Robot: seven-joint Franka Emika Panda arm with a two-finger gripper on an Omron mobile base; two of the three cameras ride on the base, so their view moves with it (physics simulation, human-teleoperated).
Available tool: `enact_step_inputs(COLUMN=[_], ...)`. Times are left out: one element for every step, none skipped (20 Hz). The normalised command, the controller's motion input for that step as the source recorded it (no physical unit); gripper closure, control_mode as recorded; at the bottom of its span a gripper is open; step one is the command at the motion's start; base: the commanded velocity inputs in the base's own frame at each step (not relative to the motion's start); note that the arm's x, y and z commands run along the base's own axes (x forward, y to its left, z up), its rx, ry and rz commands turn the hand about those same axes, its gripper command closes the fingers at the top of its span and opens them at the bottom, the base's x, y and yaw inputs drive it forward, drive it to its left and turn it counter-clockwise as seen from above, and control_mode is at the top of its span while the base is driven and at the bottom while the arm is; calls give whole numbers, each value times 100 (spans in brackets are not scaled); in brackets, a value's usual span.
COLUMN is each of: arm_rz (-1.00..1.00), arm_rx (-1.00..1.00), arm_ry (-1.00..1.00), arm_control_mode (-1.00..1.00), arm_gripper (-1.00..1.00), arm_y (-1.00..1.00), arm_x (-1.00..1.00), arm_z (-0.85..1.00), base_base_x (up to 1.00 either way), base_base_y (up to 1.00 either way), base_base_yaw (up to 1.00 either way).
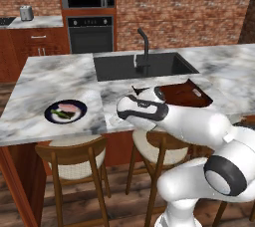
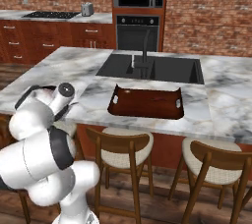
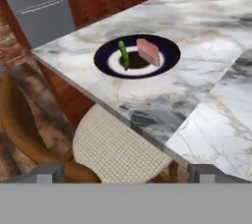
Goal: Create a steak meal by picking up the steak and asparagus from the tray and placing them on the plate. Leave the chili pepper on the tray.
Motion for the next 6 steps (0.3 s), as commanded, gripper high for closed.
enact_step_inputs(arm_rz=[0, 0, 0, 0, 0, 0], arm_rx=[41, 40, 39, 37, 35, 34], arm_ry=[-10, -7, -7, -5, -4, -3], arm_control_mode=[-100, -100, -100, -100, -100, -100], arm_gripper=[-100, -100, -100, -100, -100, -100], arm_y=[-100, -100, -100, -100, -100, -100], arm_x=[-52, -54, -56, -59, -61, -63], arm_z=[100, 100, 100, 100, 100, 100], base_base_x=[0, 0, 0, 0, 0, 0], base_base_y=[0, 0, 0, 0, 0, 0], base_base_yaw=[0, 0, 0, 0, 0, 0])
